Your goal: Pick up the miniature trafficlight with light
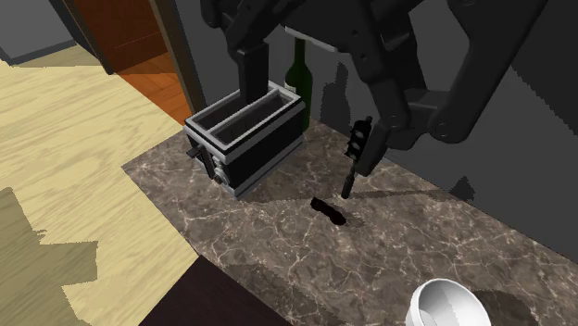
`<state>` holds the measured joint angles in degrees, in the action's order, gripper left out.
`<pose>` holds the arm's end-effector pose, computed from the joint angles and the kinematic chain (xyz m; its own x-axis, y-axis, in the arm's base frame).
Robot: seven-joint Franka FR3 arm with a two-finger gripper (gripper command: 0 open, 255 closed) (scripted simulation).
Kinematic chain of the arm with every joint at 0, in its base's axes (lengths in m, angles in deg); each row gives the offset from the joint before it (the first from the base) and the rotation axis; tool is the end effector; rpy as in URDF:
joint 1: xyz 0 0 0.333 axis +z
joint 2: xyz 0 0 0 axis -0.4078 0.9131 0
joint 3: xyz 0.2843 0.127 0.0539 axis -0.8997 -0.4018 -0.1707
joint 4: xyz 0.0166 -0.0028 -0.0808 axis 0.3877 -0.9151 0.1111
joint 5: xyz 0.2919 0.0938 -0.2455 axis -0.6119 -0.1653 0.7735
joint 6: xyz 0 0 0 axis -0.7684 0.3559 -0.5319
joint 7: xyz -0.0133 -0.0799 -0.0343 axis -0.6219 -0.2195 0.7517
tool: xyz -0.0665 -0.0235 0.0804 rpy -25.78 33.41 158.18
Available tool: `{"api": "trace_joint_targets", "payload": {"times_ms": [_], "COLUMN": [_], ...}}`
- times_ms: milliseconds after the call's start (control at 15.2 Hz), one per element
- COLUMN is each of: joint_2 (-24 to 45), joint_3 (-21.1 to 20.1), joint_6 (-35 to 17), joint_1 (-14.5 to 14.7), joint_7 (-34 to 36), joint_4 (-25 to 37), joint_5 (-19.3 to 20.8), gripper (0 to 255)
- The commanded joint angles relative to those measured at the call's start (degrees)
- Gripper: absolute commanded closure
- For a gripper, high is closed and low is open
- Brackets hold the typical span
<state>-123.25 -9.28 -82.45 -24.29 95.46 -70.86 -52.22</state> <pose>0.3084 0.0291 0.5994 0.9924 -0.1080 -0.0594 -0.1110 -0.9925 -0.0503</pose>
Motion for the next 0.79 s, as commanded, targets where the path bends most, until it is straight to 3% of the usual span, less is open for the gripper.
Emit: {"api": "trace_joint_targets", "payload": {"times_ms": [0, 726], "joint_2": [0.0, 8.6], "joint_3": [0.0, -0.5], "joint_6": [0.0, -30.0], "joint_1": [0.0, 1.3], "joint_7": [0.0, -6.9], "joint_4": [0.0, -13.2], "joint_5": [0.0, 1.5], "gripper": [0, 0]}}
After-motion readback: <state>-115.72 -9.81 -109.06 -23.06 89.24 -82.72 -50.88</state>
